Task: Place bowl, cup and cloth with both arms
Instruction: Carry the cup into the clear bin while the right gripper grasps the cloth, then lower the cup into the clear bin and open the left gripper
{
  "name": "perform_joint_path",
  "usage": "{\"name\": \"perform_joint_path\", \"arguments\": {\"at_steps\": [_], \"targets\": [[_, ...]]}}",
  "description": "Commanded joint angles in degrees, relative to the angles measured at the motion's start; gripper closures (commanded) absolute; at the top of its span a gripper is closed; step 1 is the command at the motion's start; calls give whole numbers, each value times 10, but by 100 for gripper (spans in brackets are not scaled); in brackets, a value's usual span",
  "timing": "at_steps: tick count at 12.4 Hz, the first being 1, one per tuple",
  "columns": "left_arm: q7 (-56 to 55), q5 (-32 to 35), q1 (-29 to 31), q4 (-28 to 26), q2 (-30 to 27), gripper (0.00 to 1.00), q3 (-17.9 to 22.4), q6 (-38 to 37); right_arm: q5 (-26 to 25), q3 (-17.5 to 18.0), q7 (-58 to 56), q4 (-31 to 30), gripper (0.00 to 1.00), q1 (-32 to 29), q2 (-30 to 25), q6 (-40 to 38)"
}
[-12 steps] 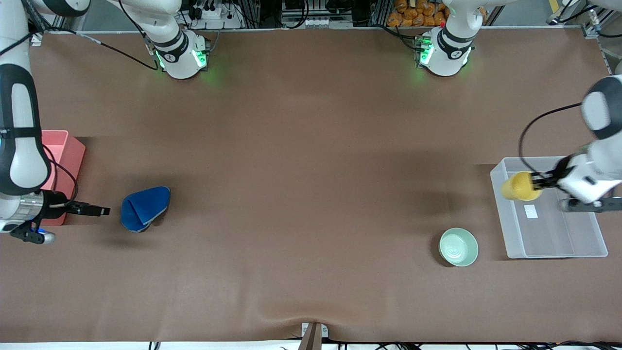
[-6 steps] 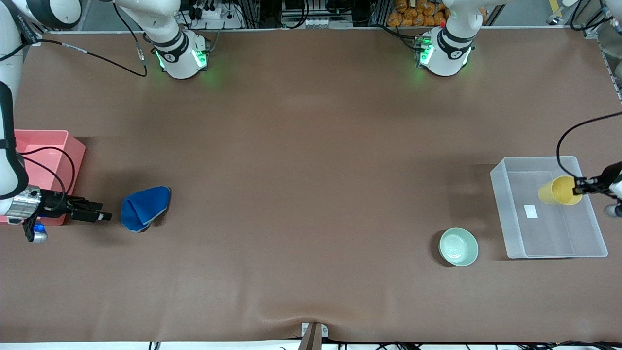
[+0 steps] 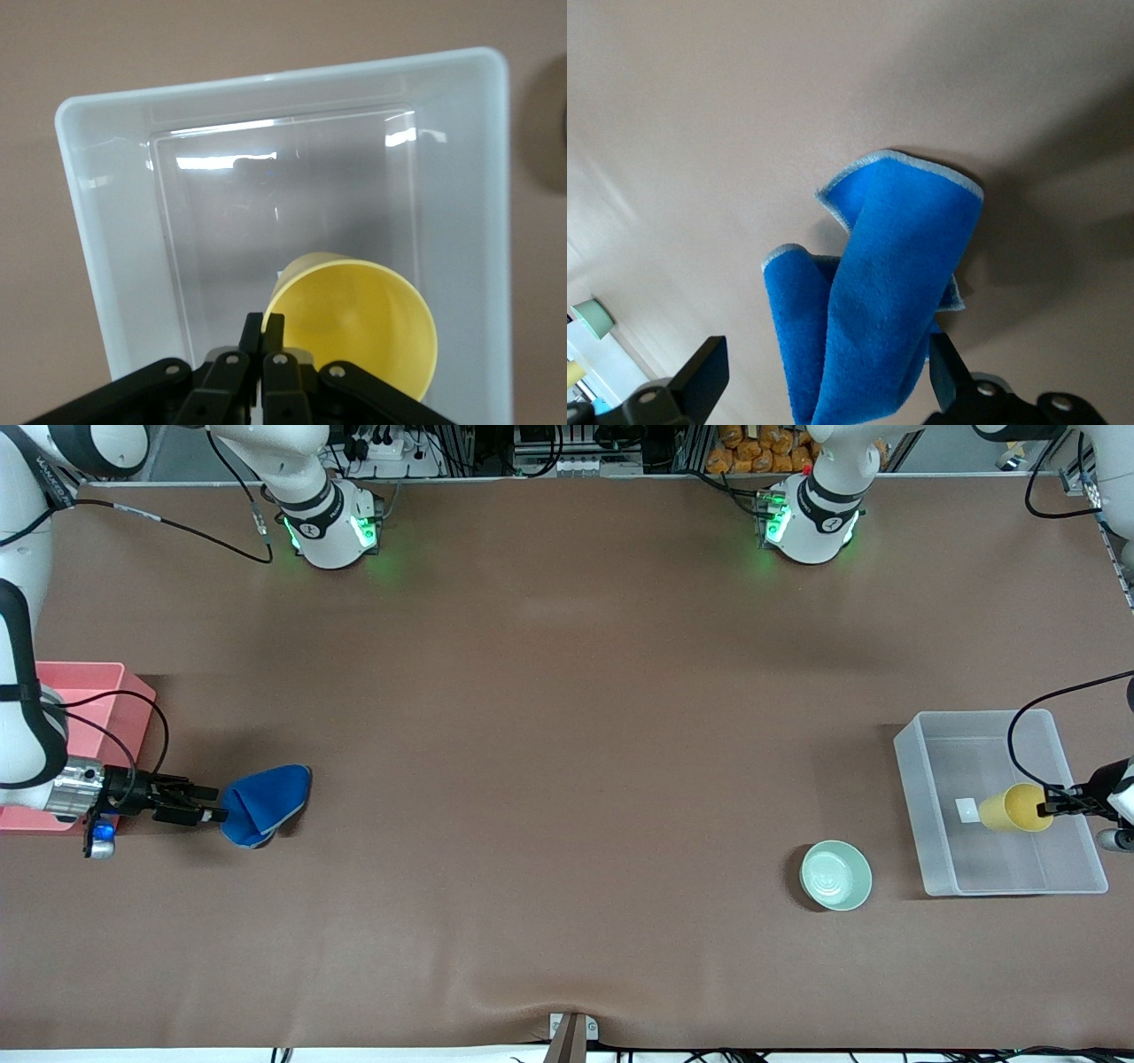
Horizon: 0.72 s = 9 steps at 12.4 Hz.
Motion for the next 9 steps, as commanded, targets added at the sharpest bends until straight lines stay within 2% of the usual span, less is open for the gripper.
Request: {"name": "perform_joint_path", "arguments": {"at_steps": [1,4,6,7,9], "targets": [[8,-20,-4,13,20,100,0,19,15,7,-9,-17,0,-9,0,-2],[8,-37,-15,11,44,100,-1,67,18,7,-10,-17,0,-9,7,0],[4,-38,-16,14,52,100,-3,89,32,7,-11,-17,66,-10,8,2],[-1,-38,-17,15,59,100,-6,99,42,6,-13,-17,85,-13,8,2],[-6,-64,-37,15,69,100,-5,117,43,6,-19,-17,96,-15,8,2]]}}
